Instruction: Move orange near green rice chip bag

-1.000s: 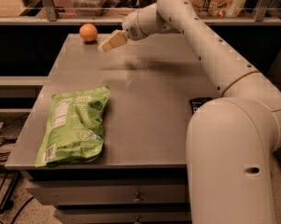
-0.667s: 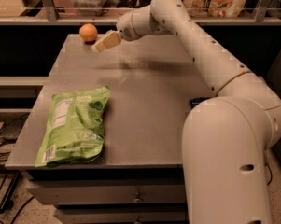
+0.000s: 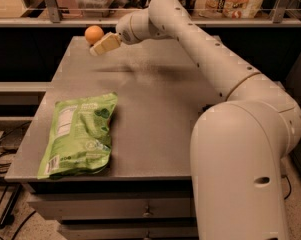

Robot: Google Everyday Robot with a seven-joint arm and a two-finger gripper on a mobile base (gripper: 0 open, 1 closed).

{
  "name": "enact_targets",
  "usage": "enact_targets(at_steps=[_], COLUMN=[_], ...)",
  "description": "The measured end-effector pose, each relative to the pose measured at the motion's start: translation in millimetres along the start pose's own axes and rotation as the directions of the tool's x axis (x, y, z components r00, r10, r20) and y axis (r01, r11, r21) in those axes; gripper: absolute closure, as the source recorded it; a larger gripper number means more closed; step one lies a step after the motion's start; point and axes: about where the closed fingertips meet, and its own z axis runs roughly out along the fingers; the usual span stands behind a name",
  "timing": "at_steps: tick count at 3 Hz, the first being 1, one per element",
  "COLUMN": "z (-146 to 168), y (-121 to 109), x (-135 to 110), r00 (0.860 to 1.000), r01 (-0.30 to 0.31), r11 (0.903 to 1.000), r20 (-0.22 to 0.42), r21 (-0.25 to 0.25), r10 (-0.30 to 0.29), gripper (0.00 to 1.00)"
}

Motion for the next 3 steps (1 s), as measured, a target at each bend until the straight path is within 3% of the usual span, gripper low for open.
enact_targets(at_steps=[1, 2, 3], z=[10, 33, 33], y=[0, -5, -5], x=[-2, -3, -3], r00=[1.000, 0.998, 0.998], r01=[-0.006, -0.051, -0.051], r11=[0.9996, 0.9982, 0.9982], r20=[-0.001, 0.030, 0.030], r21=[0.027, 0.031, 0.031], r10=[0.006, 0.050, 0.050], gripper=[0.00, 0.00, 0.00])
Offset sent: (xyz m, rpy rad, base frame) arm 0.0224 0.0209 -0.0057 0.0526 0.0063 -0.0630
